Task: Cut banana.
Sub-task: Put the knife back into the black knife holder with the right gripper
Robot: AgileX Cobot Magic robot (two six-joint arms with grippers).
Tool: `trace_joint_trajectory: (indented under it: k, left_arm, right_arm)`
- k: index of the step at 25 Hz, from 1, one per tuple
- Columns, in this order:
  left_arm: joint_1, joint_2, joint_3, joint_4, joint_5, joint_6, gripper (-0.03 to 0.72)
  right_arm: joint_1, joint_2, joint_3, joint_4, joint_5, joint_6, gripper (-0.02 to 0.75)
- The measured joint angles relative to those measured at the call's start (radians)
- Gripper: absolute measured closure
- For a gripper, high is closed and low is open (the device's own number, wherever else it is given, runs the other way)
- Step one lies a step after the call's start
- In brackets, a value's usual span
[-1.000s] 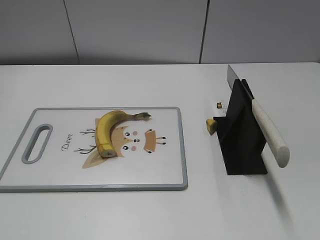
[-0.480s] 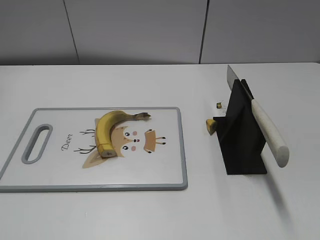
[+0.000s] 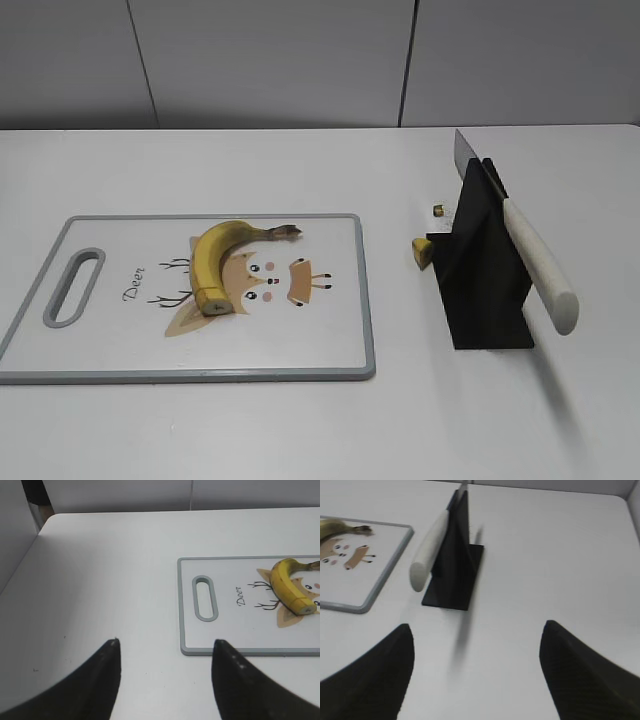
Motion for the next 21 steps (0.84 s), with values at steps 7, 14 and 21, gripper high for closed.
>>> trace_joint_trajectory:
  k: [7, 14, 21]
  left_arm:
    - [0.000, 0.000, 0.000, 0.000, 0.000, 0.000, 0.129]
    - [0.000, 0.000, 0.000, 0.000, 0.000, 0.000, 0.129]
    - [0.000, 0.000, 0.000, 0.000, 0.000, 0.000, 0.129]
  right_arm:
    - [-0.166, 0.000, 0.000, 0.001, 0.000, 0.000, 0.146]
    - [-0.167, 0.000, 0.000, 0.001, 0.000, 0.000, 0.146]
    - [-0.167, 0.000, 0.000, 0.001, 0.000, 0.000, 0.147]
